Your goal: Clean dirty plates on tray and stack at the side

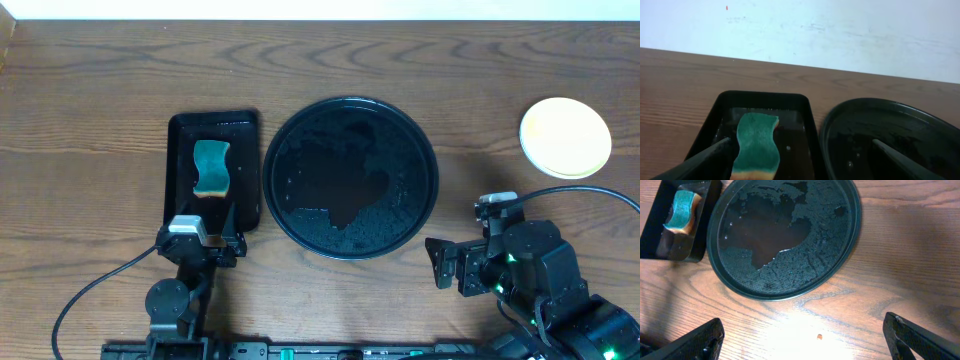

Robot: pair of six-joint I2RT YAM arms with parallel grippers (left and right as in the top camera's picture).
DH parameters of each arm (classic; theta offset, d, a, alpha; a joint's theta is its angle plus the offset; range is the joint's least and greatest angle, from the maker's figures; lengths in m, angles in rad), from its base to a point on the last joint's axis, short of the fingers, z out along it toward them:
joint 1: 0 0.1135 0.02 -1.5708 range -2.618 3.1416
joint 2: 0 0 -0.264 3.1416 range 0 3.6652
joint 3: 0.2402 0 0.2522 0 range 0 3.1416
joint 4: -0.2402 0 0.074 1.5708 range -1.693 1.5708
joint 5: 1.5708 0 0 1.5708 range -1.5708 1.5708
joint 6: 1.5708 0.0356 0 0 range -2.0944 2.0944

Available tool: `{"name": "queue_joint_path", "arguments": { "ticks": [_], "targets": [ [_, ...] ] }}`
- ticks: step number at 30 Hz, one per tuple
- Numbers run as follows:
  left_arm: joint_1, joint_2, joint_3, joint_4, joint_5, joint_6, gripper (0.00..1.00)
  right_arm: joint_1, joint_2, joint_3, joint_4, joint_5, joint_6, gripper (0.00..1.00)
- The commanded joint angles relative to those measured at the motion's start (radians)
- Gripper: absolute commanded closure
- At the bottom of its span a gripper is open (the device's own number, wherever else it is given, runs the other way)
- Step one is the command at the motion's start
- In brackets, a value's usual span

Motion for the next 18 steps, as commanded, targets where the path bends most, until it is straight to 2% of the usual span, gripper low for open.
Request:
{"name": "queue_joint_path", "arguments": {
  "ticks": [1, 8, 12, 18],
  "targets": [
    [0.004, 0.0, -0.019, -0.03, 0.014, -0.008, 0.15, 0.009, 0.001, 0.0, 0.0, 0.009, 0.012, 0.01],
    [0.004, 0.0, -0.019, -0.03, 0.014, -0.008, 0.15, 0.009, 0.001, 0.0, -0.02, 0.016, 0.009, 0.01],
    [0.004, 0.0, -0.019, -0.03, 0.014, -0.008, 0.15, 0.011, -0.01, -0.016, 0.003, 0.104, -0.009, 0.01],
    [0.004, 0.0, -0.019, -0.03, 0.014, -0.008, 0.14, -0.032, -0.109, -0.221, 0.266, 0.102, -0.201, 0.01]
  ]
}}
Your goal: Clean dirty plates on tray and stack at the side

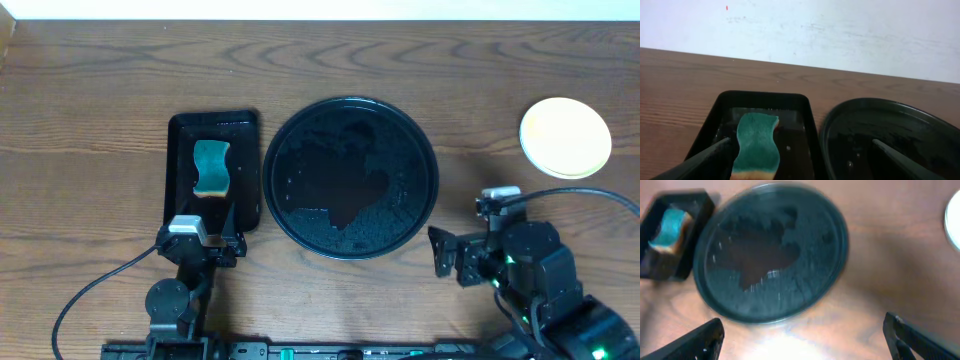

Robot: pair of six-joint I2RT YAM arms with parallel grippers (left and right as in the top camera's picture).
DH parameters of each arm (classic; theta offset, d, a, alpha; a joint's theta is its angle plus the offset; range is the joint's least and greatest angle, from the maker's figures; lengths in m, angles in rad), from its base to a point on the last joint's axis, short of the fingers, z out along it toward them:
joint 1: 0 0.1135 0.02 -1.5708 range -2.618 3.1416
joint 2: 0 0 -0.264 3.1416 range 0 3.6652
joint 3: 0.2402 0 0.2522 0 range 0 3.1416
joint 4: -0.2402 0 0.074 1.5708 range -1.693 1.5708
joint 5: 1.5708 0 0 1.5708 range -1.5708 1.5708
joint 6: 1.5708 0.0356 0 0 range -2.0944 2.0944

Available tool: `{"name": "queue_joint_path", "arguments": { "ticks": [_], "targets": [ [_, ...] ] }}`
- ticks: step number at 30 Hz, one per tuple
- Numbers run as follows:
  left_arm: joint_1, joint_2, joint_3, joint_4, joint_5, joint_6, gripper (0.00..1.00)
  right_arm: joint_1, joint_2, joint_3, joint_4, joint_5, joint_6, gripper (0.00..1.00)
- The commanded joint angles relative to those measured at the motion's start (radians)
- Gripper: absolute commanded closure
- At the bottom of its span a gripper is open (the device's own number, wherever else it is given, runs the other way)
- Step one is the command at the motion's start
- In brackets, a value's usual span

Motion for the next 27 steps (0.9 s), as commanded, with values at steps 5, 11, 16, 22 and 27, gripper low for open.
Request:
{"name": "queue_joint_path", "arguments": {
  "ticks": [5, 11, 16, 22, 27],
  "targets": [
    [0.004, 0.0, -0.019, -0.03, 0.014, -0.009, 0.14, -0.139, -0.227, -0.338, 0.287, -0.073, -0.135, 0.01],
    [0.004, 0.0, -0.019, -0.03, 0.014, -0.009, 0.14, -0.211, -0.441, -0.52, 0.376, -0.138, -0.134, 0.01],
    [0.004, 0.0, -0.019, -0.03, 0.014, -0.009, 0.14, -0.219, -0.544, -0.603, 0.386, -0.143, -0.134, 0.01],
    [0.004, 0.0, -0.019, -0.03, 0.014, -0.009, 0.14, -0.219, -0.616, -0.674, 0.453, -0.142, -0.131, 0.01],
    [0.004, 0.0, -0.019, -0.03, 0.014, -0.009, 0.14, -0.224, -0.616, -0.689, 0.515, -0.127, -0.13, 0.01]
  ]
}}
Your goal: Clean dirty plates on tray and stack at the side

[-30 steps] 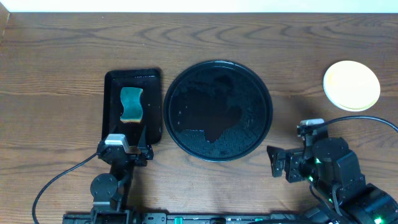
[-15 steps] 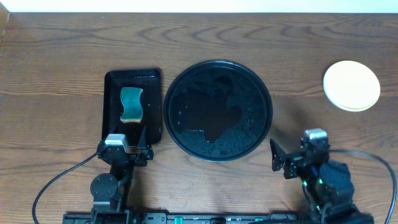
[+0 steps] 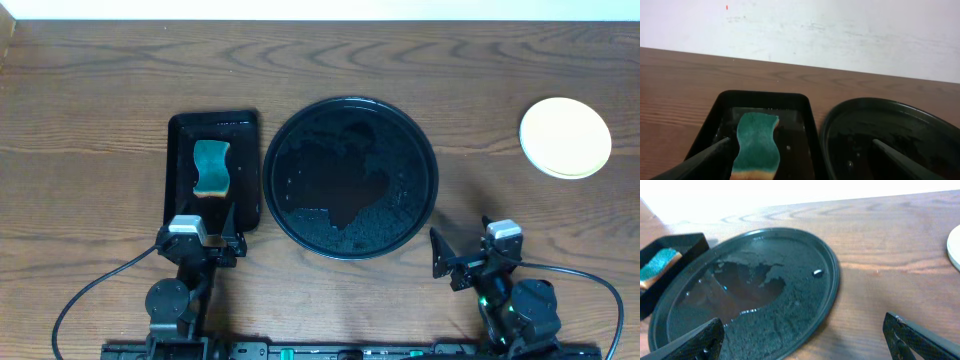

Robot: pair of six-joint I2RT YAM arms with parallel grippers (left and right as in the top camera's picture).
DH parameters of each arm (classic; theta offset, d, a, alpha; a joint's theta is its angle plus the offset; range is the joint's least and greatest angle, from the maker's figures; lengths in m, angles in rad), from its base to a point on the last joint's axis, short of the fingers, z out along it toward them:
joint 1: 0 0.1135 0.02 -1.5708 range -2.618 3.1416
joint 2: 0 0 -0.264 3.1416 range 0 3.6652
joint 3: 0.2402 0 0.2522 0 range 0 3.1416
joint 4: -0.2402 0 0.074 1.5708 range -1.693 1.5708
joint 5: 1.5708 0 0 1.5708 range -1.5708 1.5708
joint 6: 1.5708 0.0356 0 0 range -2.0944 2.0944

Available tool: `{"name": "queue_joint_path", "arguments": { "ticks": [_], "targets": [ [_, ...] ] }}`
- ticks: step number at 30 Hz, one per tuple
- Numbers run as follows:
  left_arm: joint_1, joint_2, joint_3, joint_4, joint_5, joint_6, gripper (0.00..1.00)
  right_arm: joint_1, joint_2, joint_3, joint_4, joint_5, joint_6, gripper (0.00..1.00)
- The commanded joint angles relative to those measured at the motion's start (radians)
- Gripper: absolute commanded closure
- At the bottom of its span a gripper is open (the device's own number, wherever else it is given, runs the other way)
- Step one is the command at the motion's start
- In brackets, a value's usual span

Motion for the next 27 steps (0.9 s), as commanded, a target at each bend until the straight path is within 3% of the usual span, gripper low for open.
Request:
{"name": "queue_joint_path", "arguments": {
  "ticks": [1, 11, 27],
  "targets": [
    [0.004, -0.002, -0.019, -0.03, 0.014, -0.008, 0.14, -0.013, -0.011, -0.02, 0.054, 0.003, -0.014, 0.01],
    [0.004, -0.002, -0.019, -0.03, 0.014, -0.008, 0.14, -0.013, -0.011, -0.113, 0.351, -0.023, -0.014, 0.01],
    [0.004, -0.002, -0.019, -0.03, 0.014, -0.008, 0.14, -0.013, -0.011, -0.116, 0.303, -0.016, -0.014, 0.01]
  ]
}}
